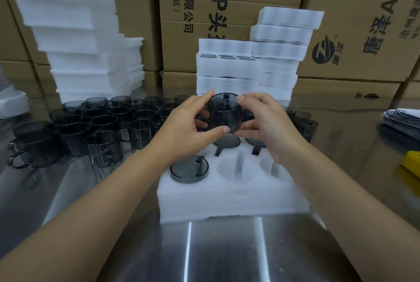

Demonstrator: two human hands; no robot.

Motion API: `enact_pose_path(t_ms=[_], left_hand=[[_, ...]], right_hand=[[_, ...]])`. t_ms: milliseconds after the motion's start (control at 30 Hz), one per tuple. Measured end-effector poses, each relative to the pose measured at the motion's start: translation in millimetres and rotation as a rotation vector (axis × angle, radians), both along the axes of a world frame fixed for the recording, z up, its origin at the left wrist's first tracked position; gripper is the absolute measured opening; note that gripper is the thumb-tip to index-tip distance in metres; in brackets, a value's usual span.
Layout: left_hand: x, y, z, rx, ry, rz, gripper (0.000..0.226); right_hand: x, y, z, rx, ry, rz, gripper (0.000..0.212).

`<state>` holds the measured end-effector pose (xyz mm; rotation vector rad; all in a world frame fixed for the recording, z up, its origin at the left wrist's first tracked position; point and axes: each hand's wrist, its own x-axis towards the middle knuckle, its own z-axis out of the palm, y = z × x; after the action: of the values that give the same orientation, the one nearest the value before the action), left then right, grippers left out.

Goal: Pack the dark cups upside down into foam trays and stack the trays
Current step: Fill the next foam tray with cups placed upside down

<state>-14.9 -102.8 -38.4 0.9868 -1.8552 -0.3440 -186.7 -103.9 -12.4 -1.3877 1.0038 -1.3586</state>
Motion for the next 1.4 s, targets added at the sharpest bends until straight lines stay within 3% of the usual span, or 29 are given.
enact_pose_path(t_ms=[100, 300, 433, 600, 767, 1267, 1400], left_hand=[[-0.2, 4.2, 2.8, -0.008, -0.011, 0.037, 0.075], [-1.5, 14.1, 15.4, 0.119, 0.061, -0.029, 0.054], [-0.7, 22.1, 24.4, 0.255, -0.054, -0.174, 0.056], [-7.6, 29.6, 24.4, 0.341, -0.237, -0.216, 0.059], [-5.7, 32.1, 26.9, 0.365, -0.266, -0.198, 0.062], [-3.3, 31.9, 25.3, 0.401, -0.44, -0.184, 0.053], [-2.1, 33.5, 28.0, 0.395, -0.454, -0.165, 0.05]], right_hand=[[-2.1, 2.1, 4.9, 0.003, 0.12, 0.012, 0.017], [-13.8, 8.0, 15.1, -0.085, 0.318, 0.064, 0.023], [-22.3, -0.4, 20.3, -0.116, 0.214, -0.147, 0.047], [-25.2, -4.9, 16.5, -0.109, 0.175, -0.232, 0.039], [-22.7, 0.4, 14.6, -0.134, 0.321, -0.101, 0.026], [-26.0, 0.5, 10.0, -0.084, 0.621, 0.136, 0.022], [-37.8, 0.4, 14.7, -0.011, 0.728, 0.338, 0.024]])
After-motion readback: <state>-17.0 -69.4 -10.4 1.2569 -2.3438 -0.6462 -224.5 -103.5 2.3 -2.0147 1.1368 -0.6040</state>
